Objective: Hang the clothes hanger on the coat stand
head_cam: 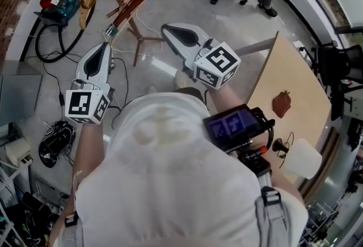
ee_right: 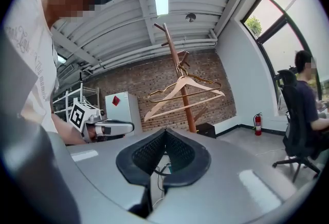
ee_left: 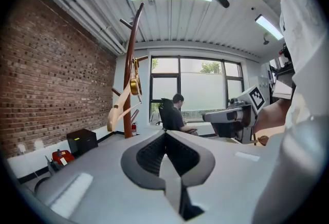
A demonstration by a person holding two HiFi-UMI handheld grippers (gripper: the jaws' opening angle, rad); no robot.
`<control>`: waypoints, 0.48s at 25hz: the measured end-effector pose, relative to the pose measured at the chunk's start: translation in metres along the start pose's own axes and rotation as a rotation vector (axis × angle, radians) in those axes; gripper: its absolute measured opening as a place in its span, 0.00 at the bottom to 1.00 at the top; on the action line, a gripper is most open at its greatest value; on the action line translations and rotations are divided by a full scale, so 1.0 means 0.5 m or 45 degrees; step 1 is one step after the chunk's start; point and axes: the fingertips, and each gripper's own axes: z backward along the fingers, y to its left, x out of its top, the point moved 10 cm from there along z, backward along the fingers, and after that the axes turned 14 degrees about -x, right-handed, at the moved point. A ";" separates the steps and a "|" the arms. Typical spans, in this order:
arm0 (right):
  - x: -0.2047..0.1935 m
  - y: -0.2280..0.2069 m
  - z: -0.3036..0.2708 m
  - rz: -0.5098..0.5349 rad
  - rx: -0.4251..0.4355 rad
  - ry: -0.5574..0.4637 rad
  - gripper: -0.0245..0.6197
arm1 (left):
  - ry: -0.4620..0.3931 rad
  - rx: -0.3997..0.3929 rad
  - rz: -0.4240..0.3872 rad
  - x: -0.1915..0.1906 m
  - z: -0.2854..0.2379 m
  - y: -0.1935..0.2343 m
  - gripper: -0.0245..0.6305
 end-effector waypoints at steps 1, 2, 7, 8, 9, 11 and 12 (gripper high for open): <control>-0.005 0.006 -0.006 0.000 0.005 0.003 0.06 | 0.001 -0.004 -0.007 -0.006 0.001 0.005 0.04; -0.009 0.008 -0.010 0.000 0.012 0.011 0.06 | 0.004 -0.008 -0.013 -0.010 -0.002 0.007 0.04; -0.029 0.013 0.050 -0.039 -0.030 0.032 0.06 | 0.030 -0.081 0.007 -0.032 -0.016 -0.045 0.04; -0.032 0.021 0.060 -0.039 -0.035 0.027 0.06 | 0.037 -0.089 0.008 -0.038 -0.010 -0.053 0.04; -0.034 0.030 0.067 -0.037 -0.038 0.022 0.06 | 0.043 -0.093 0.008 -0.042 -0.002 -0.059 0.04; -0.037 0.046 0.079 -0.038 -0.044 0.019 0.06 | 0.055 -0.101 0.015 -0.047 0.014 -0.067 0.04; -0.038 0.054 0.085 -0.041 -0.048 0.020 0.06 | 0.062 -0.106 0.019 -0.048 0.021 -0.070 0.04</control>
